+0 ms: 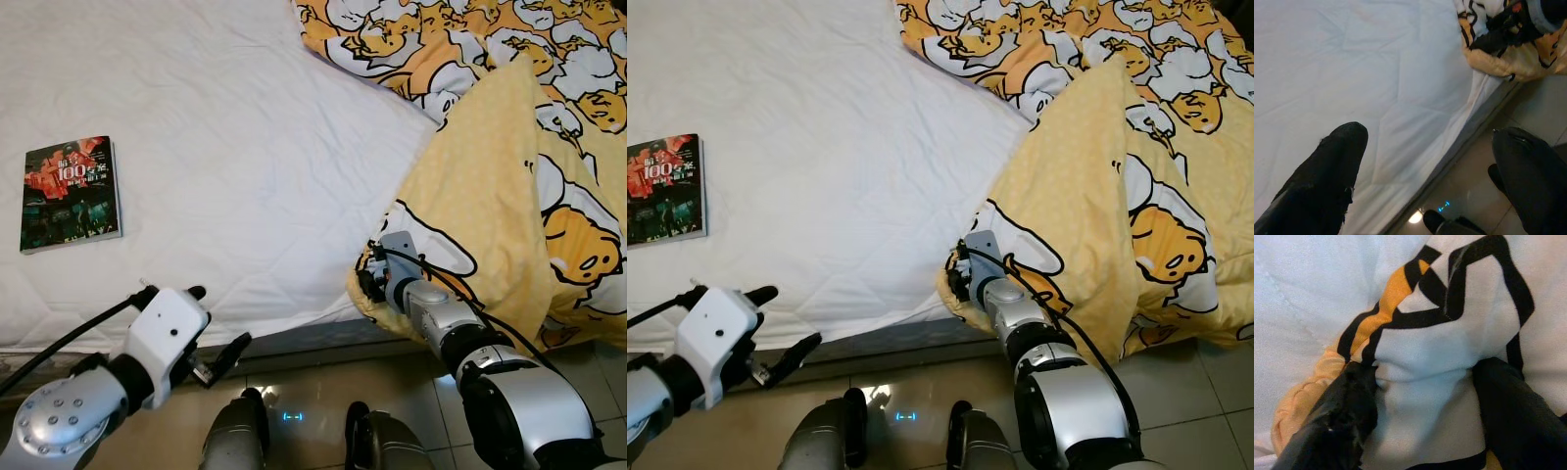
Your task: Clean up the room
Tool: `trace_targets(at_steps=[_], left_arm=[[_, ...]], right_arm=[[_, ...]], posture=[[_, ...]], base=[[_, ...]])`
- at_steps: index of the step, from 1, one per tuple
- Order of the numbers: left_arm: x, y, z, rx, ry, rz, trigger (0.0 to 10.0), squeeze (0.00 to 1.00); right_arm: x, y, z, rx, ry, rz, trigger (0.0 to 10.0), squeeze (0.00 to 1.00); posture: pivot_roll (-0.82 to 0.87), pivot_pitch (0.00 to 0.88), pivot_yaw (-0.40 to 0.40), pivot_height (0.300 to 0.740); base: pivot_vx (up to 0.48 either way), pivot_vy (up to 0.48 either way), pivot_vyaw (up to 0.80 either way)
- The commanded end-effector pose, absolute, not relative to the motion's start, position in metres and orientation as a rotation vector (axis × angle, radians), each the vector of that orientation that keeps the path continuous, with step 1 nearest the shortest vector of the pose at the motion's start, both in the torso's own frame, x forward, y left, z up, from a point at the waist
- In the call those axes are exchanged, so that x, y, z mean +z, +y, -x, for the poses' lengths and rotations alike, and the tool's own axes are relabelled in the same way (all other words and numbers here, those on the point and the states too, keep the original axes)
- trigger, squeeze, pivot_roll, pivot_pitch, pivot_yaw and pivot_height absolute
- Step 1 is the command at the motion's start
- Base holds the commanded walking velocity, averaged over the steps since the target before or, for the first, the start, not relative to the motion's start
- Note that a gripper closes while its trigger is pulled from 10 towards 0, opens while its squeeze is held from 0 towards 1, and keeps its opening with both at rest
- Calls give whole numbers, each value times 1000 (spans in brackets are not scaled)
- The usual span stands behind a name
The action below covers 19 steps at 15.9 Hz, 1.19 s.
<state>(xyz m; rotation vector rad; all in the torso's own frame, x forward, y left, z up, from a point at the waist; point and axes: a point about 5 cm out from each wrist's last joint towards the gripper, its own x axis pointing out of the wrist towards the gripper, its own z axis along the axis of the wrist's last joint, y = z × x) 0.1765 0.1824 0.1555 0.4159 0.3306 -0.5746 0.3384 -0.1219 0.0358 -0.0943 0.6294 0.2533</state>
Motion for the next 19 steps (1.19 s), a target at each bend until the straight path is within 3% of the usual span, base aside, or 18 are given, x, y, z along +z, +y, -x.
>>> trace_targets(at_steps=[1,13,19], left_arm=[[152,180,-175,-591,351,-399,10000,0],[146,176,-179,-646,374,-378,10000,0],[139,172,-196,-675,353,-347,10000,0]], right_arm=[[20,-130,-326,228,718,61,0,0],[21,-143,-327,194,713,3,0,0],[17,-152,-322,230,704,-73,0,0]], posture=[[224,291,-41,740],[199,236,-26,740],[154,140,-8,740]], base=[[0,0,0],[0,0,0],[0,0,0]])
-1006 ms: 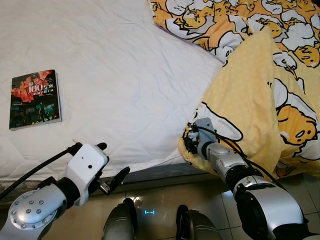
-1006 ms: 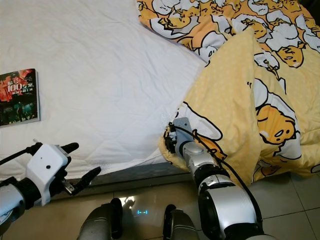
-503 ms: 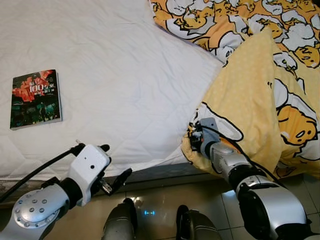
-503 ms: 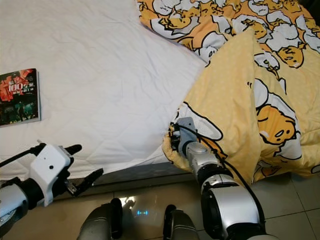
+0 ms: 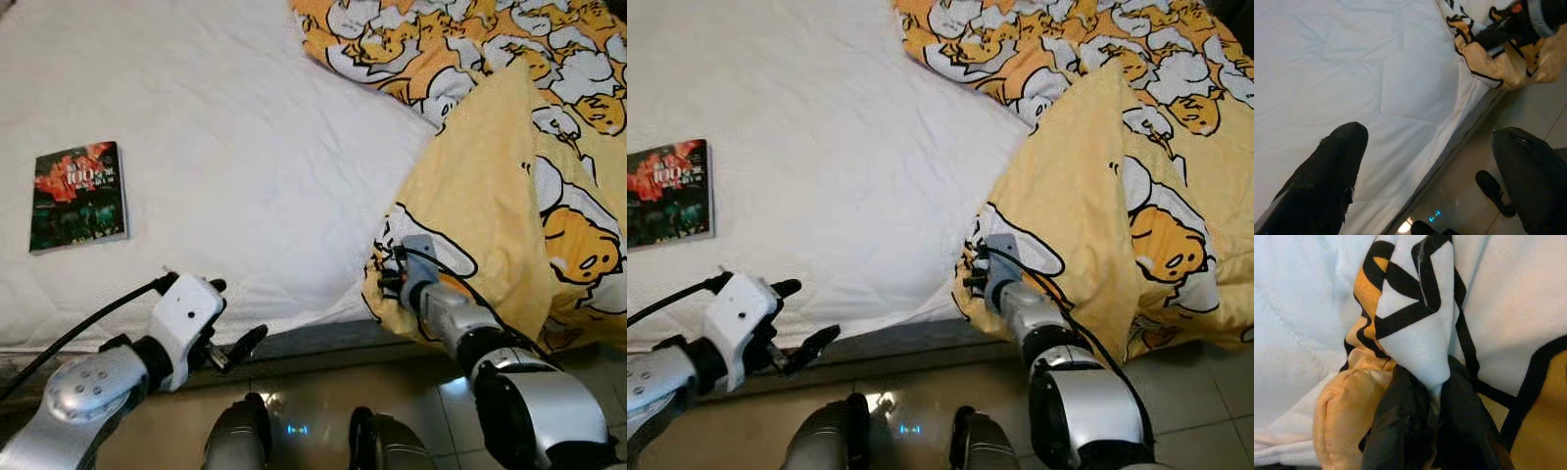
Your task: Clean up the room
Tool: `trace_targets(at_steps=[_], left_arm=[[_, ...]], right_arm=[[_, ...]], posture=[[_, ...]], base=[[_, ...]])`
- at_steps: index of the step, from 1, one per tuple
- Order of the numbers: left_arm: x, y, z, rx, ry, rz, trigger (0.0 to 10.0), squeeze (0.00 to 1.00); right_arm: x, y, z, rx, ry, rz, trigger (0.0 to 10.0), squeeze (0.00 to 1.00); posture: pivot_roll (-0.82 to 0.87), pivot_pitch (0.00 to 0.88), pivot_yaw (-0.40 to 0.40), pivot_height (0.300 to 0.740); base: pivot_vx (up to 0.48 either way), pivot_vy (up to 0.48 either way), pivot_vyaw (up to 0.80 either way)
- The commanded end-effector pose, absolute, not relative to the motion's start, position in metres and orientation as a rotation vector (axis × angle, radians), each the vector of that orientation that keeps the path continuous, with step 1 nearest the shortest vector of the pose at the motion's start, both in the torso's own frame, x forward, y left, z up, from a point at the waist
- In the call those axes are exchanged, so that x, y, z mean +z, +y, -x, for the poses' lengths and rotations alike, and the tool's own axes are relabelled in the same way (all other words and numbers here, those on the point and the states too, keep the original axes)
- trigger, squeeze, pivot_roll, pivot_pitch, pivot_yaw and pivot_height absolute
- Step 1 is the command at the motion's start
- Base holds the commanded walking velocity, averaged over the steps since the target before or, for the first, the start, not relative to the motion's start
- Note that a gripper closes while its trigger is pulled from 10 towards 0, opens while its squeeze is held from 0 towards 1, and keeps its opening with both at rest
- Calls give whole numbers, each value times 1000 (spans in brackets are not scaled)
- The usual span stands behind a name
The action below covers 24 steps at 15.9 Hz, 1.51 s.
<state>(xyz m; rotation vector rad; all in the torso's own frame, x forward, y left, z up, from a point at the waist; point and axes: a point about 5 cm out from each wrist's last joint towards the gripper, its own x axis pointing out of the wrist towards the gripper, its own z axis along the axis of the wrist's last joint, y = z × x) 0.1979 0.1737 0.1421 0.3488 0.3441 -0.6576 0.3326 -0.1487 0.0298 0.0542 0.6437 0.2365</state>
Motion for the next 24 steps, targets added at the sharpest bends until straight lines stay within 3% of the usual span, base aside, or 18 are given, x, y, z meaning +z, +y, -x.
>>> trace_targets(at_steps=[1,6,8,10,13,16,18,19,20,21,22,24], left_arm=[[138,170,-198,-676,349,-338,10000,0],[130,158,-213,-684,322,-324,10000,0],[129,158,-216,-678,316,-321,10000,0],[125,158,-214,-676,322,-320,10000,0],[122,157,-213,-681,321,-321,10000,0],[120,156,-211,-685,324,-319,10000,0],[118,157,-208,-689,332,-318,10000,0],[117,155,-208,-697,336,-320,10000,0],[116,154,-209,-701,334,-324,10000,0],[116,154,-210,-703,331,-327,10000,0],[116,153,-211,-703,329,-328,10000,0],[115,153,-212,-701,325,-328,10000,0]], right_arm=[[16,-153,-320,252,703,-79,0,0],[17,-164,-316,327,661,-175,0,0],[21,-168,-312,467,619,-199,0,0],[23,-169,-288,852,583,-150,0,0],[17,-184,-237,1160,669,-18,0,0],[7,-199,-219,1285,815,95,0,0],[-6,-212,-190,1355,946,177,0,0],[-14,-217,-182,1291,965,241,4353,0],[-16,-220,-185,1230,966,286,10000,0],[-19,-222,-197,1098,934,323,10000,0],[-18,-224,-206,999,913,305,10000,1000],[-7,-221,-222,943,827,187,10000,1000]], posture=[[146,129,-5,740],[101,76,8,740],[93,66,9,740],[81,51,9,740],[74,42,3,740],[71,33,0,740],[68,28,2,740],[64,24,6,740],[63,21,7,740],[63,19,6,740],[63,16,6,740],[65,12,3,740]], base=[[0,0,0],[0,0,0],[0,0,0],[0,0,0],[0,0,0],[0,0,0],[0,0,0],[0,0,0],[0,0,0],[0,0,0],[0,0,0],[0,0,0]])
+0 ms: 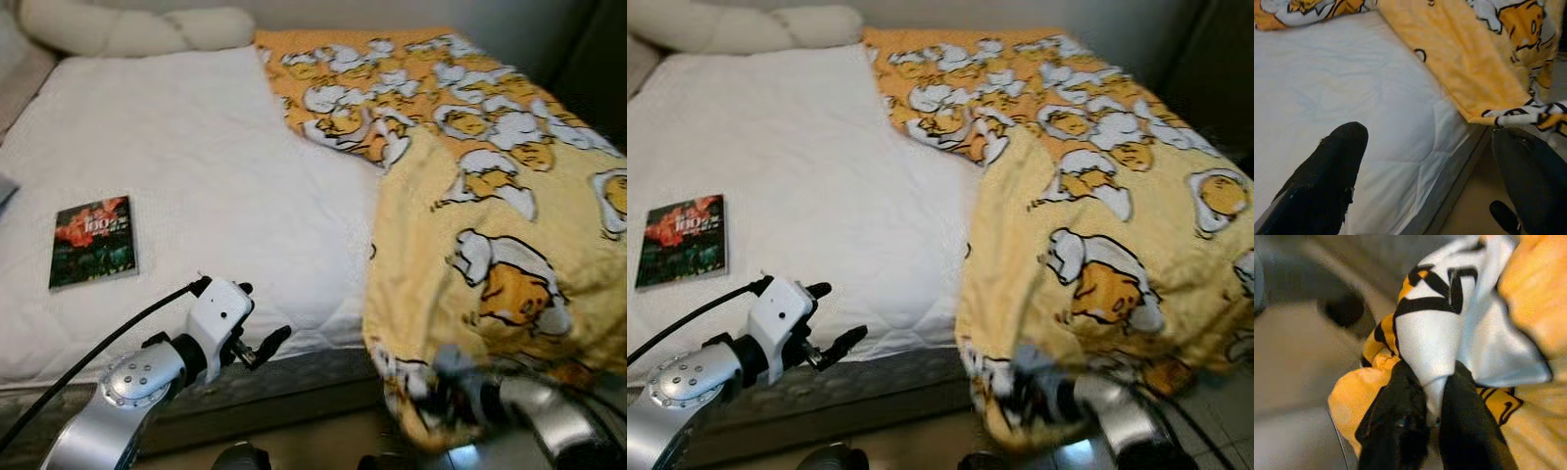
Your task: Clean up the room
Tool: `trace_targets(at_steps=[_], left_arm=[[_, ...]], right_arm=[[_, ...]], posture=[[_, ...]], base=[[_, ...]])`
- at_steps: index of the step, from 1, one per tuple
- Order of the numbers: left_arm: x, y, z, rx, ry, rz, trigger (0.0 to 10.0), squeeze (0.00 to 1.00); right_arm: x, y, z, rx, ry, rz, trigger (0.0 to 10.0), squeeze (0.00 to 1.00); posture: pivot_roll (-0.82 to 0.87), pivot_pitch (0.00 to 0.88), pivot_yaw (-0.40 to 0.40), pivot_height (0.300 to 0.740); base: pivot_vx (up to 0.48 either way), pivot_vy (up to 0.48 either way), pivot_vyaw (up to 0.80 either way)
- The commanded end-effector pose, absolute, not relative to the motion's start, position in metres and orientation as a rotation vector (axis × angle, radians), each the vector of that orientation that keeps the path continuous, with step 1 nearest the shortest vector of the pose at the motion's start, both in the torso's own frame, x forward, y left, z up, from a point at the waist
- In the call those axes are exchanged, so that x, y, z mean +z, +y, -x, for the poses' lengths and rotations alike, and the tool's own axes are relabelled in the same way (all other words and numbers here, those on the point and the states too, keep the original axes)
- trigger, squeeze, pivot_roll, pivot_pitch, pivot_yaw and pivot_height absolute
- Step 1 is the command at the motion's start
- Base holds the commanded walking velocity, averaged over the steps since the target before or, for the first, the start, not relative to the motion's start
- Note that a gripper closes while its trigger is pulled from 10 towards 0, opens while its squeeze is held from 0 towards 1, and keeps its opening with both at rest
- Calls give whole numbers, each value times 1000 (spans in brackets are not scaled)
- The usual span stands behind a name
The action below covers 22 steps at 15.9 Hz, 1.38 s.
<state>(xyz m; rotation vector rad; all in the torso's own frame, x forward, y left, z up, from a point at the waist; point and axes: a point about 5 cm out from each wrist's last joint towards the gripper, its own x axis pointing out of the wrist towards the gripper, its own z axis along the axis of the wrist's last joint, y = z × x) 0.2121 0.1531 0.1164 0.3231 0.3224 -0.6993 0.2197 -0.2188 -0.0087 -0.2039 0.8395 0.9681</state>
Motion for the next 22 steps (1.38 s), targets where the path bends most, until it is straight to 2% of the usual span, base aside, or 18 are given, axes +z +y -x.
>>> trace_targets(at_steps=[1,4,8,10,12,13,15,17,18,22], left_arm=[[115,153,-211,-701,325,-327,10000,0],[114,154,-210,-689,326,-324,10000,0],[112,155,-212,-659,323,-320,10000,0],[110,158,-215,-577,312,-297,10000,0],[109,164,-225,-393,270,-252,10000,0],[107,170,-229,-252,260,-202,10000,0],[107,176,-232,-124,242,-143,10000,0],[110,178,-235,-92,217,-141,10000,0],[111,179,-236,-81,211,-148,10000,0],[110,175,-241,-64,204,-122,10000,0]], right_arm=[[-1,-218,-223,995,806,169,10000,1000],[3,-220,-222,1091,815,209,10000,1000],[15,-224,-231,1102,775,257,10000,1000],[22,-226,-246,960,678,235,10000,1000],[32,-228,-268,690,498,218,10000,1000],[35,-232,-279,483,452,127,10000,1000],[39,-230,-287,299,375,42,10000,1000],[40,-222,-287,220,307,6,10000,1000],[41,-223,-288,146,269,73,10000,1000],[46,-212,-297,129,210,18,10000,1000]], posture=[[65,12,2,740],[68,10,-4,740],[59,9,-11,740],[54,0,-12,740],[47,0,-14,740],[42,0,-15,740],[46,0,-23,740],[47,0,-28,740],[46,0,-29,740],[39,0,-30,740]], base=[[0,0,0],[0,0,0],[0,0,0],[0,0,0],[0,0,0],[0,0,0],[0,0,0],[0,-309,0],[0,-364,0],[0,-133,0]])
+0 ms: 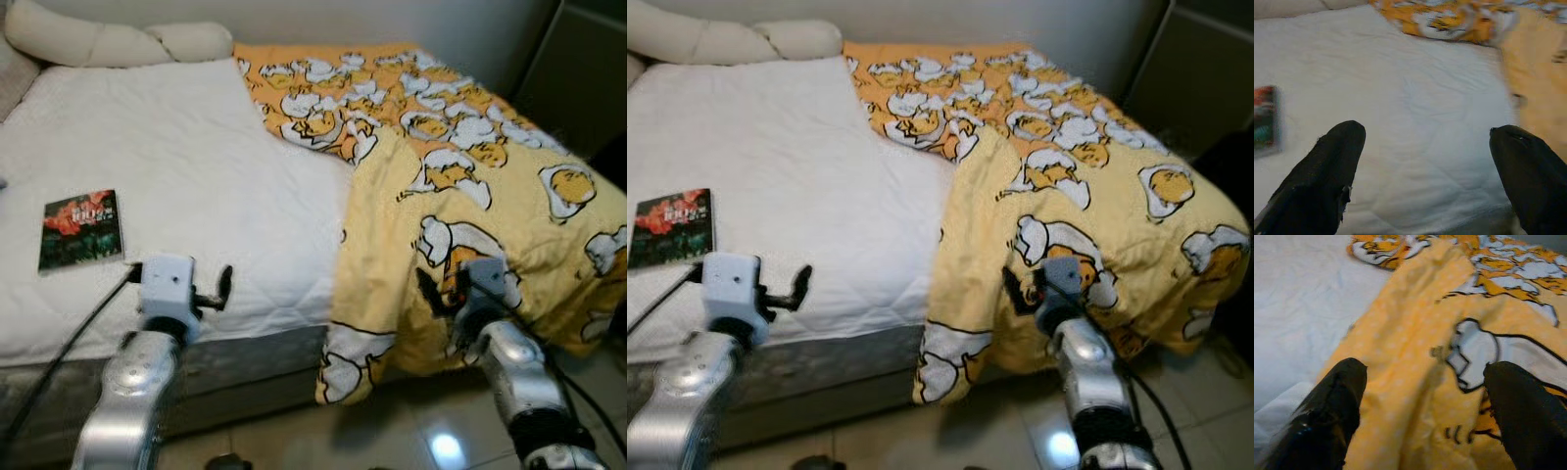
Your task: Clean up the room
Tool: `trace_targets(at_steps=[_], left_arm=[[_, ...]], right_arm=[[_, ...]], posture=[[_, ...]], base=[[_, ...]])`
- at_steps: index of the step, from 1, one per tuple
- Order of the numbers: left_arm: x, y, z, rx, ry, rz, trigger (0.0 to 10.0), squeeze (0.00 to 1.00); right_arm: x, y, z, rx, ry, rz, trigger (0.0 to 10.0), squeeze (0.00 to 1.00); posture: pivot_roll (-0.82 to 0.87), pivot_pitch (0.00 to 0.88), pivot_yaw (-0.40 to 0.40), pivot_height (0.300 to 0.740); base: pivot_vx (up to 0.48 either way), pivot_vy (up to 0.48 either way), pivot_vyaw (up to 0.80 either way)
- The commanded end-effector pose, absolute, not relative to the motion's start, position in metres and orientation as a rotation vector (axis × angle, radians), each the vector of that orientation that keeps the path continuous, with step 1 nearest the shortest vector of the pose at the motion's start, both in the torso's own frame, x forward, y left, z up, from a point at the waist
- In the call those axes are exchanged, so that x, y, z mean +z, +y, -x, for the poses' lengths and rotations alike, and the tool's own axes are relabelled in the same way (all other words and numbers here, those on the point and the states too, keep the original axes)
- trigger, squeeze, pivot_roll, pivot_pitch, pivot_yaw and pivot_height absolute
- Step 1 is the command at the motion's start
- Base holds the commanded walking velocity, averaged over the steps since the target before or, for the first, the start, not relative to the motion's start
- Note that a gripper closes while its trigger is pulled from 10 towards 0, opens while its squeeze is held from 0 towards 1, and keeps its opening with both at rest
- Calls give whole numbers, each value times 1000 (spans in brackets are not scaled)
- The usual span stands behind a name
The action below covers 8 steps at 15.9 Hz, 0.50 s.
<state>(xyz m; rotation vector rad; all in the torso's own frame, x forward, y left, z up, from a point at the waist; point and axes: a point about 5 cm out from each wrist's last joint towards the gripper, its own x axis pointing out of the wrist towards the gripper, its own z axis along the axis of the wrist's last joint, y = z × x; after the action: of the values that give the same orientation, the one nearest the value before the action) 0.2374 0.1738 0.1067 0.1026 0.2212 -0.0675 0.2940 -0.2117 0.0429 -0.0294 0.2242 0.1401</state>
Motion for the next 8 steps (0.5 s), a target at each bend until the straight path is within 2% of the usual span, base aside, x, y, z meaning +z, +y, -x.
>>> trace_targets(at_steps=[1,6,8], left_arm=[[111,175,-241,-68,201,-129,10000,0],[114,174,-240,-72,172,-111,10000,0],[114,175,-240,-69,174,-108,10000,0]], right_arm=[[47,-212,-298,121,209,26,10000,1000],[44,-206,-301,156,229,-21,10000,1000],[44,-203,-302,180,233,-23,10000,1000]], posture=[[39,0,-31,740],[47,0,-47,740],[43,0,-48,740]], base=[[0,0,0],[0,0,0],[306,0,603]])
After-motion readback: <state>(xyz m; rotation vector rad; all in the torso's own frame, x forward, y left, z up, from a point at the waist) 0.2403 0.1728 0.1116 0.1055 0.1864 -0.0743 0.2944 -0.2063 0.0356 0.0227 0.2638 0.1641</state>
